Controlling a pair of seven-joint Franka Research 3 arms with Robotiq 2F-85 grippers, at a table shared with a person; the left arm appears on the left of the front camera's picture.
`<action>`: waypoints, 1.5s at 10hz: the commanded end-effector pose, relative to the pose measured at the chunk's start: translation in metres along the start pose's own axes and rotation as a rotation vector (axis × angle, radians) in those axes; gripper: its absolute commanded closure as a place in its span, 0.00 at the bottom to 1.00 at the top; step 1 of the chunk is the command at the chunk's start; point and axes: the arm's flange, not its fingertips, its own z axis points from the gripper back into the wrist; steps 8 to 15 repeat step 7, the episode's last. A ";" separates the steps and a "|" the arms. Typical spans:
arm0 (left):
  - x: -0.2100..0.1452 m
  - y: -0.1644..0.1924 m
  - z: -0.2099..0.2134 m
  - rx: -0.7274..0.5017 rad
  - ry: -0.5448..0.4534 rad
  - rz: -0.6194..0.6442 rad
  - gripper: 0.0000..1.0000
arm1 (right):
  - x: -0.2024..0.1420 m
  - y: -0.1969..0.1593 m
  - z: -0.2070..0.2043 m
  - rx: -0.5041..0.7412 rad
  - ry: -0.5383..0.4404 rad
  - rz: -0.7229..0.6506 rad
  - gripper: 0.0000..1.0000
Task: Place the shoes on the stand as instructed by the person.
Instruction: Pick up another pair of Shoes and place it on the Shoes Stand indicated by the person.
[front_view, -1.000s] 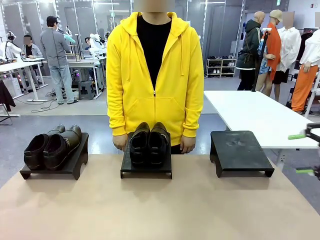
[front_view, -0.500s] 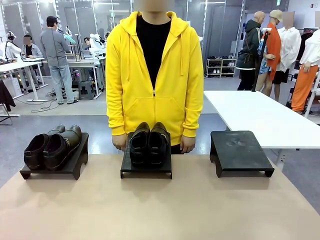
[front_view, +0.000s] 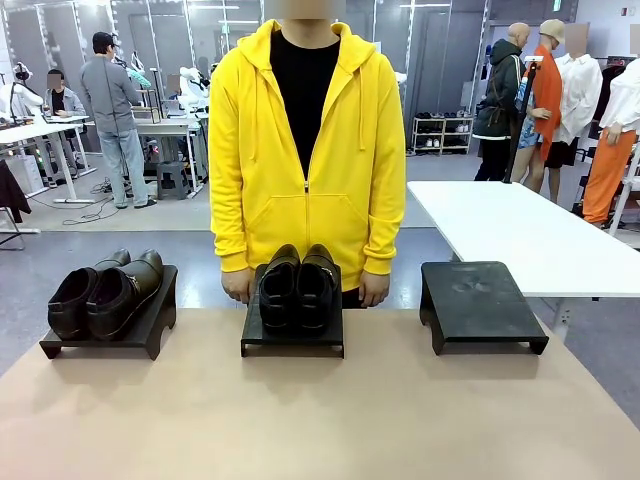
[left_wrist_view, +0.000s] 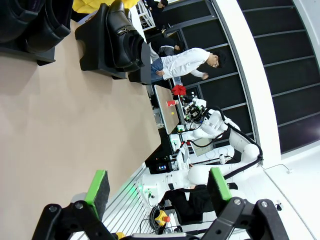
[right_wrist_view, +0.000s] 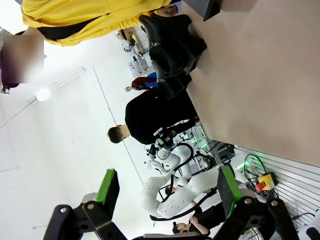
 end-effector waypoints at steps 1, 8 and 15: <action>-0.001 -0.001 0.000 -0.019 -0.006 -0.019 0.00 | -0.008 0.000 -0.001 -0.002 0.004 0.006 0.00; -0.001 -0.001 0.000 -0.019 -0.006 -0.019 0.00 | -0.008 0.000 -0.001 -0.002 0.004 0.006 0.00; -0.001 -0.001 0.000 -0.019 -0.006 -0.019 0.00 | -0.008 0.000 -0.001 -0.002 0.004 0.006 0.00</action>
